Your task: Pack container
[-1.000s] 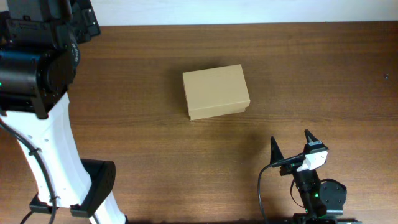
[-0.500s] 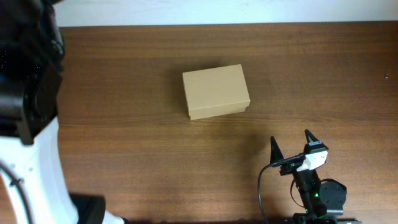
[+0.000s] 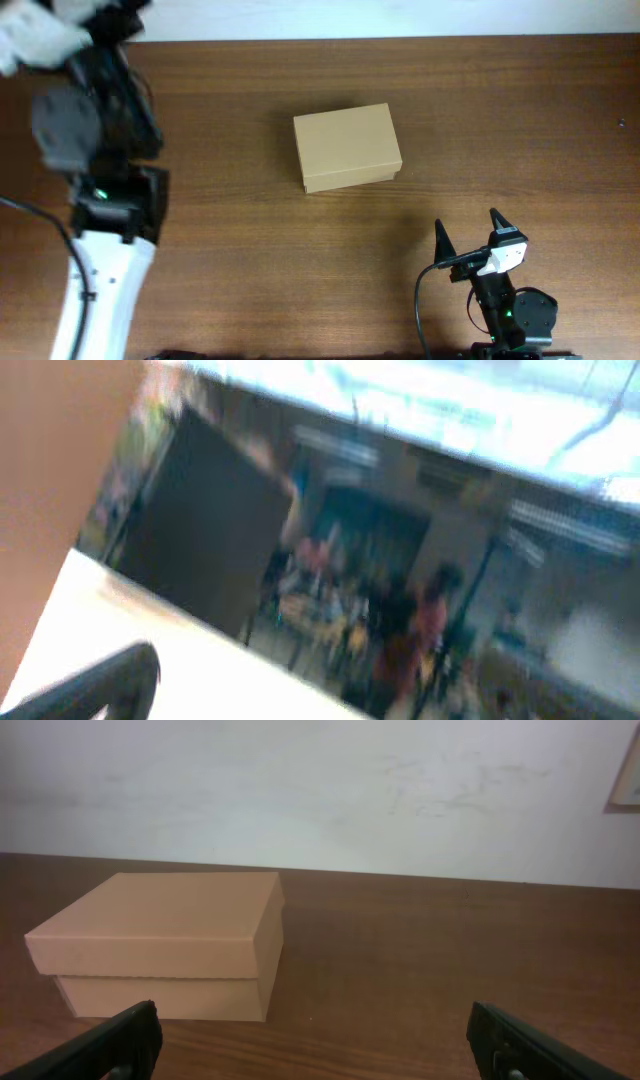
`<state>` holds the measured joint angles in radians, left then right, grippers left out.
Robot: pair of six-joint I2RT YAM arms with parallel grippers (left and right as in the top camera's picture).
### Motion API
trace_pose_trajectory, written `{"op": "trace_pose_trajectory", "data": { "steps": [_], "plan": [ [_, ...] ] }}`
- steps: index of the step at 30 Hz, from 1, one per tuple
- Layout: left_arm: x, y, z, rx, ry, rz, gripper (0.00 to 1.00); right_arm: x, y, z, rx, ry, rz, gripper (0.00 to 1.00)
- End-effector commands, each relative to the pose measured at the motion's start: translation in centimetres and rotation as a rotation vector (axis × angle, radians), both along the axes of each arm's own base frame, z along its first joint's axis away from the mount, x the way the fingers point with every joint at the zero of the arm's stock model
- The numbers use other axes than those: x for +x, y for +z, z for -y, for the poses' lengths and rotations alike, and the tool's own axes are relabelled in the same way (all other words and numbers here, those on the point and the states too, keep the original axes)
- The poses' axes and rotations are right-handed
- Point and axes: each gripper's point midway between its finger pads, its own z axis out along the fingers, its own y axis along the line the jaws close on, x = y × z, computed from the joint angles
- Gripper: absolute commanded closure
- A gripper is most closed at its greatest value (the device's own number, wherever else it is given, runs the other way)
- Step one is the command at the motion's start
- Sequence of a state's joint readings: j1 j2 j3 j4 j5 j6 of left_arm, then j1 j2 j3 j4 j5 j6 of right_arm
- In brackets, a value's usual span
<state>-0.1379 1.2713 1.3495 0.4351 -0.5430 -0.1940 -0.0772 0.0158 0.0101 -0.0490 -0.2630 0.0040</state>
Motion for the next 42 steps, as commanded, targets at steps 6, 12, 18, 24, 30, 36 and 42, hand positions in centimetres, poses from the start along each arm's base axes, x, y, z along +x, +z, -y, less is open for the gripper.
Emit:
{"op": "trace_pose_trajectory", "data": {
  "steps": [6, 12, 18, 24, 30, 36, 42],
  "plan": [
    [-6.0, -10.2, -2.0, -0.001, 0.043, 0.044, 0.00, 0.0, -0.2, 0.2, 0.011, -0.011, -0.007, 0.01],
    [-10.3, -16.1, -4.5, -0.070, 0.075, 0.041, 0.00, 0.0, -0.2, 0.2, 0.011, -0.011, -0.007, 0.01],
    [-15.9, -20.0, -6.2, -0.147, 0.100, 0.140, 0.00, 0.0, -0.2, 0.2, 0.011, -0.011, -0.007, 0.01],
    [-17.2, -24.0, -4.4, -0.095, -0.001, 0.141, 0.00, 0.0, -0.2, 0.2, 0.011, -0.011, -0.007, 0.01],
    [-16.1, -26.4, -3.0, -0.057, -0.081, 0.049, 0.00, 0.0, -0.2, 0.2, 0.011, -0.011, -0.007, 0.01],
    [-14.7, -28.5, -1.8, -0.035, -0.146, -0.058, 0.00, 0.0, -0.2, 0.2, 0.011, -0.011, -0.007, 0.01],
    [-13.4, -31.7, -1.3, -0.039, -0.175, -0.201, 0.00, 0.0, -0.2, 0.2, 0.011, -0.011, -0.007, 0.01]
  ]
}}
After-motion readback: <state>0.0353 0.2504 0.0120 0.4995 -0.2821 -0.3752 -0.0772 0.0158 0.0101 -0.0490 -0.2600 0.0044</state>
